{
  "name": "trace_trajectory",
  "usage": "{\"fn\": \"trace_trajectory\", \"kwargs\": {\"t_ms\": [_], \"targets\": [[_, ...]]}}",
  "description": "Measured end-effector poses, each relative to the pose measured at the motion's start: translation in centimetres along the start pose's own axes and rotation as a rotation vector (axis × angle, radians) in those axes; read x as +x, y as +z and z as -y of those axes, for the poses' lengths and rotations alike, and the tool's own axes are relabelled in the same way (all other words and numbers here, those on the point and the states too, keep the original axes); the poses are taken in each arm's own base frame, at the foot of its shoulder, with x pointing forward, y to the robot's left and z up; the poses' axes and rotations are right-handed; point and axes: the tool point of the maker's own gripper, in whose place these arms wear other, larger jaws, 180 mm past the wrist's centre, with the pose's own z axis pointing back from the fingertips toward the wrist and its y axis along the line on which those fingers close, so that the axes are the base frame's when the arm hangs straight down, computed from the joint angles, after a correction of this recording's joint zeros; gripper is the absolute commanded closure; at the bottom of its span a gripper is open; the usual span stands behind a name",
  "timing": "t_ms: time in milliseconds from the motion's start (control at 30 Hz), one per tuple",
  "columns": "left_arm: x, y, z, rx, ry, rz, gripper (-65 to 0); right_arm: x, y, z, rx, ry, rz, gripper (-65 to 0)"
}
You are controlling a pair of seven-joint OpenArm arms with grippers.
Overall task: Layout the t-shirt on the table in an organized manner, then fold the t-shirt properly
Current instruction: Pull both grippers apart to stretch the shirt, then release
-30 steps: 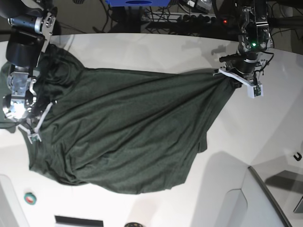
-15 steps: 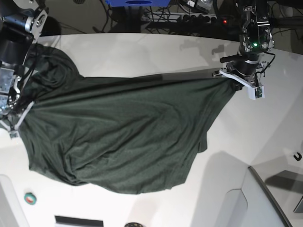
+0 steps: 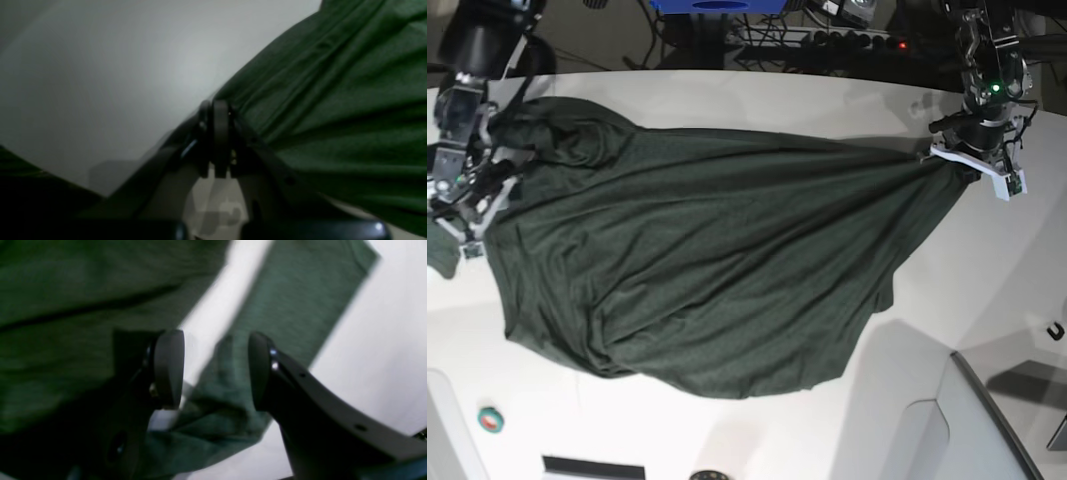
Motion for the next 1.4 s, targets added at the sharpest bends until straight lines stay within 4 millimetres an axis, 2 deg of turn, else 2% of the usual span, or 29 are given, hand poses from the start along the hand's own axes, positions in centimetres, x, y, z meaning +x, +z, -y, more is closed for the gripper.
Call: {"fn": "trace_trajectory", "kwargs": {"t_ms": [133, 200, 300, 367, 467, 667, 1000, 1133, 1200, 1300, 1400], "targets": [[1.5, 0.4, 0.0, 0.000, -0.004, 0.043, 0.0, 0.2, 0.4, -2.5, 0.095, 0.054, -0.004, -28.7], [1.6, 0.4, 0.1, -0.002, -0.003, 0.046, 0.0, -0.3, 0.3, -3.4, 0.116, 0.055, -0.028, -24.8], [1.6, 0.4, 0.1, -0.001, -0.003, 0.044, 0.0, -0.3, 0.3, -4.4, 0.135, 0.049, -0.028, -14.6], [1.6, 0.4, 0.1, -0.002, -0.003, 0.045, 0.0, -0.5, 0.1, -4.6, 0.144, 0.047, -0.035, -10.1], [1.4, 0.5, 0.0, 0.001, -0.007, 0.040, 0.0, -1.6, -0.5, -4.9, 0.162, 0.045, -0.063, -9.8], [0.5, 0.6, -0.4, 0.007, -0.013, 0.017, 0.0, -2.2, -1.6, -2.9, 0.153, 0.045, -0.072, -9.0], [0.1, 0.5, -0.5, 0.011, -0.011, 0.006, 0.0, -2.8, -1.4, -1.8, 0.127, 0.048, -0.096, -9.2], [-0.6, 0.7, -0.7, 0.014, -0.015, -0.011, 0.0, -4.4, -1.3, 0.2, 0.071, -0.014, -0.135, -9.3], [-0.6, 0.7, -0.7, 0.014, -0.015, -0.010, 0.0, -4.7, -1.2, 0.6, 0.062, -0.012, -0.144, -9.3], [-0.9, 0.8, -0.8, 0.015, -0.015, -0.017, 0.0, -4.5, -0.7, 0.8, 0.047, -0.010, -0.166, -9.3], [-1.1, 0.9, -0.9, 0.017, -0.018, -0.021, 0.0, -3.3, 0.3, 1.8, 0.012, -0.010, -0.146, -9.5]]}}
